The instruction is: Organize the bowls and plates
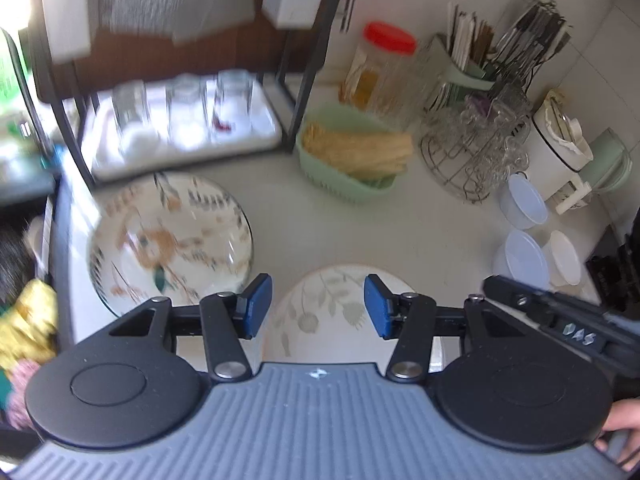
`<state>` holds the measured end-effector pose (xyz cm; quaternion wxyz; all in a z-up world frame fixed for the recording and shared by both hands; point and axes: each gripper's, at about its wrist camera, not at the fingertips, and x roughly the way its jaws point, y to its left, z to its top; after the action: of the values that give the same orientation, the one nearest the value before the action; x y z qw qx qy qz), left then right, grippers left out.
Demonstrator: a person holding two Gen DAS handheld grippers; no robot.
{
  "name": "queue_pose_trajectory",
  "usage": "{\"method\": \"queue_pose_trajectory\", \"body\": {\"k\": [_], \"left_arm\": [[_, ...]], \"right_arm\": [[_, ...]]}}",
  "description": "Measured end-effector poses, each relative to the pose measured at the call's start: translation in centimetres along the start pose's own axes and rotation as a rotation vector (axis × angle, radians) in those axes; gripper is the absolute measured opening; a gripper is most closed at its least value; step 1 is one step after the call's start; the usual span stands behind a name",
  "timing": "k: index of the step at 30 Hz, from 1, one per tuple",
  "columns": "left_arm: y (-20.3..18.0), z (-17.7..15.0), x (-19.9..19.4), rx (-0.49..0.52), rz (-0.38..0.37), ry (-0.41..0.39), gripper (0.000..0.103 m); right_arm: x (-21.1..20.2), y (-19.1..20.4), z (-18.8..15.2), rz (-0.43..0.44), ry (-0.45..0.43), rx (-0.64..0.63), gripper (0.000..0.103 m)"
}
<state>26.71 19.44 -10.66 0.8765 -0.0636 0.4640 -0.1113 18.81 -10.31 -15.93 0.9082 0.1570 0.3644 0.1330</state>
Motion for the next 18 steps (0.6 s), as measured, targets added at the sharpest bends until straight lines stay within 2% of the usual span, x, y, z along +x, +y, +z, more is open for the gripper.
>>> {"method": "queue_pose_trajectory", "body": {"k": [3, 9, 18], "left_arm": [[-1.1, 0.3, -1.5, 0.037, 0.035, -0.045, 0.056], [-2.7, 0.1, -4.4, 0.04, 0.037, -0.114, 0.056], [-5.4, -1.6, -6.7, -0.001, 0.056, -0.179, 0.056]], "right_arm": [[-1.5, 0.7, 0.6, 0.005, -0.042, -0.024, 0.016], [-4.7, 1.2, 0.9, -0.003, -0.117, -0.025, 0.016], [-7.7, 1.8, 0.6, 0.007, -0.151, -0.08, 0.016]]}}
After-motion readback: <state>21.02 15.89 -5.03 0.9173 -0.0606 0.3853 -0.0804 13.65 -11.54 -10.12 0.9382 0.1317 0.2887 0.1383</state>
